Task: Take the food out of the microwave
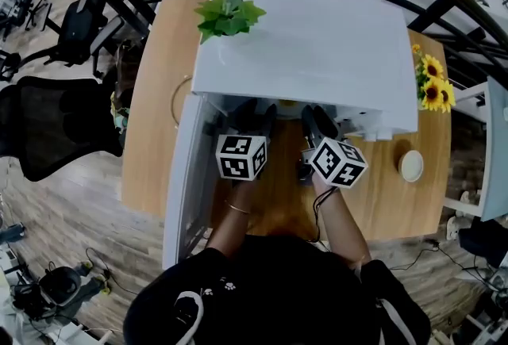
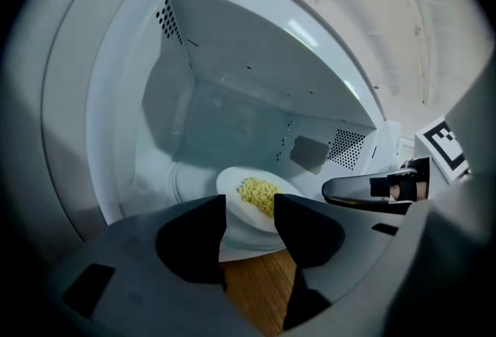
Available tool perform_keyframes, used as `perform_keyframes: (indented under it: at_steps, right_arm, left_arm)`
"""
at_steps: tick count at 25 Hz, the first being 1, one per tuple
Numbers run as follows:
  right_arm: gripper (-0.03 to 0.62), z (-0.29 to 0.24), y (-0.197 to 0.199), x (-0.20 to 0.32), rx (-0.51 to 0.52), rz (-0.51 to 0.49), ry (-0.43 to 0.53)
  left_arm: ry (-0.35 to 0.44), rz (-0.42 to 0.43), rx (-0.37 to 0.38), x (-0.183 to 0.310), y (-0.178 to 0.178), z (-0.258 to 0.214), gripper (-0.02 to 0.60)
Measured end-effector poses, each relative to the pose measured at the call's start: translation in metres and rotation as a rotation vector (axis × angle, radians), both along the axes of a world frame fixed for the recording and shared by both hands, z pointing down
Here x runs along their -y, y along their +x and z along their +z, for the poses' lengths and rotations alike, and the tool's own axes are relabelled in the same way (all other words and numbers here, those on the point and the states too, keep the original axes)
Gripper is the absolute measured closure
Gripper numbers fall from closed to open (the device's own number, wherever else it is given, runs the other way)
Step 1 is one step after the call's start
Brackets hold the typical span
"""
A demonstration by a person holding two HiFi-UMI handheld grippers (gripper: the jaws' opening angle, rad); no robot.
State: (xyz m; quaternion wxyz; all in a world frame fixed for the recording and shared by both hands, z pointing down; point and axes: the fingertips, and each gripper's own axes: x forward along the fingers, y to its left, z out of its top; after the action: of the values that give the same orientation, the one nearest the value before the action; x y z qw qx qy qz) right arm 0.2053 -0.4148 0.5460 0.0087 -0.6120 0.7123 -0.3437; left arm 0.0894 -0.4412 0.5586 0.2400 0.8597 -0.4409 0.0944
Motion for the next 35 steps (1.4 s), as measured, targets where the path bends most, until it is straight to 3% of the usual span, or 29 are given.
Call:
perform_keyframes:
  at_steps: [10,17,26,35]
  right_arm:
    - [0.461,0.016,0.004,0.021,-0.133,0.031,-0.058]
    - [0.405,0.024,0.005,0.028,-0.224,0.102,-0.118]
    - [0.407,0.034,0.007,0.030,-0.181,0.129,-0.153]
    - [0.416,0.035,-0.002,0.030,-0.125,0.088,-0.159]
  left_arm:
    - [-0.017,-0.005,0.034,0.012,0.003,0.014,0.410]
    - [-0.026,0.008,0.049,0.013,0.006,0.019,0.410]
    - [-0.036,0.006,0.005,0.018,0.007,0.019,0.410]
    - [-0.047,-0.004,-0.008,0.018,0.007,0.019,0.410]
